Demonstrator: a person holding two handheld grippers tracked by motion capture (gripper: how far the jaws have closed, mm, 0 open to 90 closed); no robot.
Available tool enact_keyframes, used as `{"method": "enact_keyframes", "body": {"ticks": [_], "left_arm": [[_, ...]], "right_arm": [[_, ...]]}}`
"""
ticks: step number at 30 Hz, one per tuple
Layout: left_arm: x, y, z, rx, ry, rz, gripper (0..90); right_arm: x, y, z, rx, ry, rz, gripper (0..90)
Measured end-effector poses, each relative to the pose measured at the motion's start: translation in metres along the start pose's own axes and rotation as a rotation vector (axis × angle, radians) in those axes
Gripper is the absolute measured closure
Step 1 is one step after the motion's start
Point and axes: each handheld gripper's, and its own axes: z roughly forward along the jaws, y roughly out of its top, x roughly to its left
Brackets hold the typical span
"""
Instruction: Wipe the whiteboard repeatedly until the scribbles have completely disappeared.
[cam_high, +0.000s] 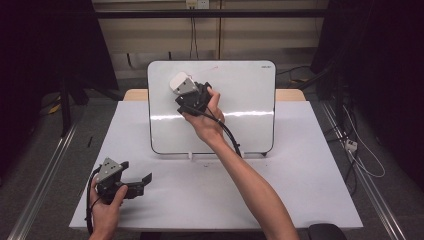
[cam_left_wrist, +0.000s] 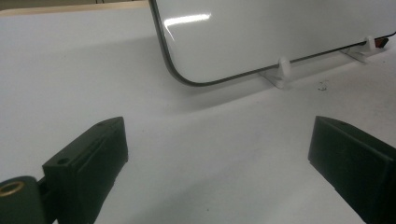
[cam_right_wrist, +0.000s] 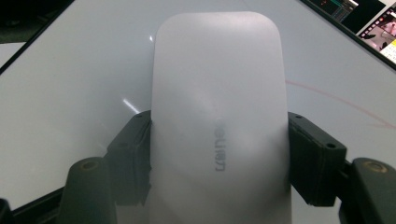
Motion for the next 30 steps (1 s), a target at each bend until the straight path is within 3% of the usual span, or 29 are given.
{"method": "enact_keyframes", "body": {"ticks": [10,15,21,30], "left_arm": [[0.000,0.000,0.000,0.003,0.003,0.002,4.8],[0.000,0.000,0.000,0.003,0.003,-0.001,4.8],[0.000,0.000,0.000,0.004,0.006,0.001,4.8],[0.000,0.000,0.001,0.006,0.005,0.003,4.8]], "right_arm": [[-0.033,-0.007,-0.005,0.007,-0.047,0.089,31.5],[-0.054,-0.012,-0.010,0.020,-0.089,0.155,31.5],[-0.081,-0.025,-0.019,0.044,-0.129,0.223,31.5],[-0.104,-0.048,-0.032,0.060,-0.162,0.290,31.5]]}}
